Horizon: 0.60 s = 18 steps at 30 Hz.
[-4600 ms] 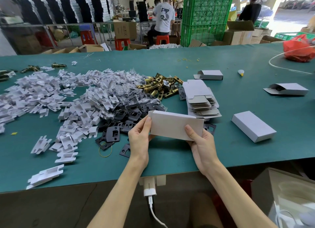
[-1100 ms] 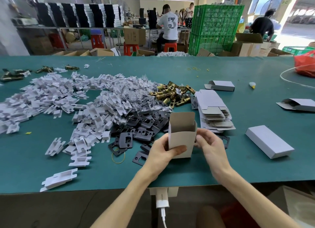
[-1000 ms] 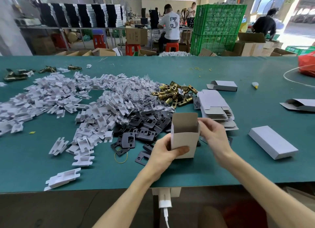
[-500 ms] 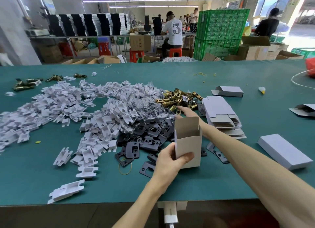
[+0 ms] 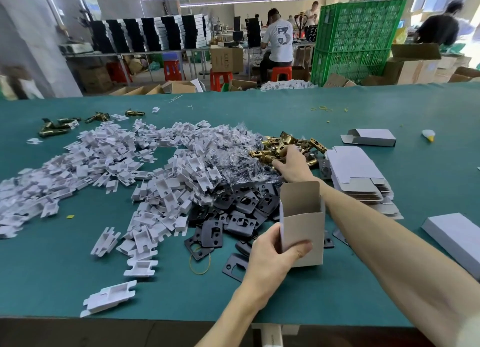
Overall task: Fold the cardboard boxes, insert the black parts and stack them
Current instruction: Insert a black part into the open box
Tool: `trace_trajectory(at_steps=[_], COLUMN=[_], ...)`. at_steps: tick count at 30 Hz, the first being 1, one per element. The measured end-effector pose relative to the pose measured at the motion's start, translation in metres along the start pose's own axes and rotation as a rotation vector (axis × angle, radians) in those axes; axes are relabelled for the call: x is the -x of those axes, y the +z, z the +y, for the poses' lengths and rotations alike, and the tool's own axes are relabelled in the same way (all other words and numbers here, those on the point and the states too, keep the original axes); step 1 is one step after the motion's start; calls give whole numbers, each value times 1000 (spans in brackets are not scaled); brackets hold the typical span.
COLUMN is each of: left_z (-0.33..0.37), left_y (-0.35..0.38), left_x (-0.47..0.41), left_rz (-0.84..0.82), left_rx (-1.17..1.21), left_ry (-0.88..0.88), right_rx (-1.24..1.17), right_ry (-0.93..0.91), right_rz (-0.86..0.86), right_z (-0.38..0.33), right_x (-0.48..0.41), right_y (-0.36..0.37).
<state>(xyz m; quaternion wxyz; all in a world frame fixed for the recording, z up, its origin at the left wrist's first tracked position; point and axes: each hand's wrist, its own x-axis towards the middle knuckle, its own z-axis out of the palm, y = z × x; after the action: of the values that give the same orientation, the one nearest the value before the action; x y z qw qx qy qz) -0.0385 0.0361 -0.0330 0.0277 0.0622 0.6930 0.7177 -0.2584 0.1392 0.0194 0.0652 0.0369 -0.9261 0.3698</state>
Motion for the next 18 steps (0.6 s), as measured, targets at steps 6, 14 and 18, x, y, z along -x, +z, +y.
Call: trace_trajectory(at_steps=[6,14,18], left_z=[0,2,4], left_y=[0,1,1], left_x=[0,2,3], left_rz=[0,6,-7], left_rx=[-2,2,23], left_ry=[0,-3,7], right_rx=[-9,-294,-315], right_ry=[-42,-150,-323], right_rz=[103,153,140], right_z=[-4,-39,-63], right_x=[4,41,81], right_y=[-3,-75,-120])
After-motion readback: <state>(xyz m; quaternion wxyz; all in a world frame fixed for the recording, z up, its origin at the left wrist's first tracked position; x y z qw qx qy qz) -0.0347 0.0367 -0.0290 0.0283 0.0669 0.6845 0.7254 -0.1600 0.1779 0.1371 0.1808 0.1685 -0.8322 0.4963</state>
